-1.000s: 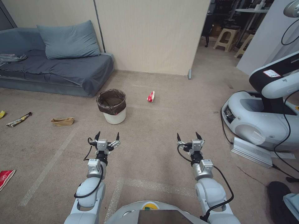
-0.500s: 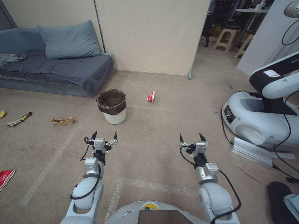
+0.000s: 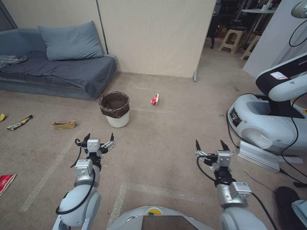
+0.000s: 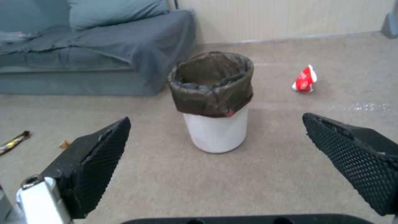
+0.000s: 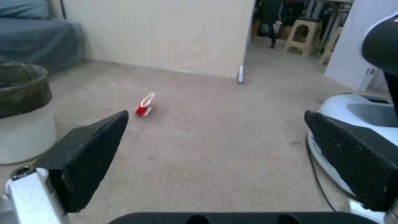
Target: Pick up the trash bin, then pick up the garbage from the floor and place it into the trash bin.
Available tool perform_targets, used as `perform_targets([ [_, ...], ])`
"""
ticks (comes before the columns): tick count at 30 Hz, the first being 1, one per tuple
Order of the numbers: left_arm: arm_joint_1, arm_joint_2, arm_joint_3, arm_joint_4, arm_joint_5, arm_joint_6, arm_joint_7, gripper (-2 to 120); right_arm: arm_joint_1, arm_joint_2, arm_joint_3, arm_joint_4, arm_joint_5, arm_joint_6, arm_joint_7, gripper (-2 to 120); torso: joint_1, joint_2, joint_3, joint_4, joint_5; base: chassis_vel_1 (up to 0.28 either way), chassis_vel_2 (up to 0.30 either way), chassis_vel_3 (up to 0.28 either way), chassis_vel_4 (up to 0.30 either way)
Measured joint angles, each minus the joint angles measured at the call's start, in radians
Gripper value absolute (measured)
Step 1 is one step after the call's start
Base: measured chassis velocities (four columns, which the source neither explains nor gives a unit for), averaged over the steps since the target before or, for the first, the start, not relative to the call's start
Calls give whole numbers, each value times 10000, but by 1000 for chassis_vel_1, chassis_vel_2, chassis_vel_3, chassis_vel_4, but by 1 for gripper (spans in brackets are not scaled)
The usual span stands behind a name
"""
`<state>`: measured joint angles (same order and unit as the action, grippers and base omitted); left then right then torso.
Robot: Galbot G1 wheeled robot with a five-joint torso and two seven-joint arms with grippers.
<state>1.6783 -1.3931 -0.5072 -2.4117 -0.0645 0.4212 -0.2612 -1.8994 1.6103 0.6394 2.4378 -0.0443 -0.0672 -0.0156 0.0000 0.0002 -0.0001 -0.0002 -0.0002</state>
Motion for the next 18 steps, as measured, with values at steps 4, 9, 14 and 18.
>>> perform_targets([
  [4,68,32,39,-110,-36,235,-154,100,-131,26,27,126,-36,85,-6,100,0,0,1,4,0,0,0,0,0],
  [9,74,0,47,-60,-27,271,-173,100,86,16,79,-215,-191,728,-3,100,0,0,1,4,0,0,0,0,0],
  [14,70,-5,46,0,15,264,-162,100,151,6,79,-296,-197,753,-3,100,0,0,1,3,2,0,0,0,0],
  [18,67,-13,42,34,51,249,-156,100,122,0,81,-286,-199,779,-14,100,0,0,1,3,2,0,0,0,0],
])
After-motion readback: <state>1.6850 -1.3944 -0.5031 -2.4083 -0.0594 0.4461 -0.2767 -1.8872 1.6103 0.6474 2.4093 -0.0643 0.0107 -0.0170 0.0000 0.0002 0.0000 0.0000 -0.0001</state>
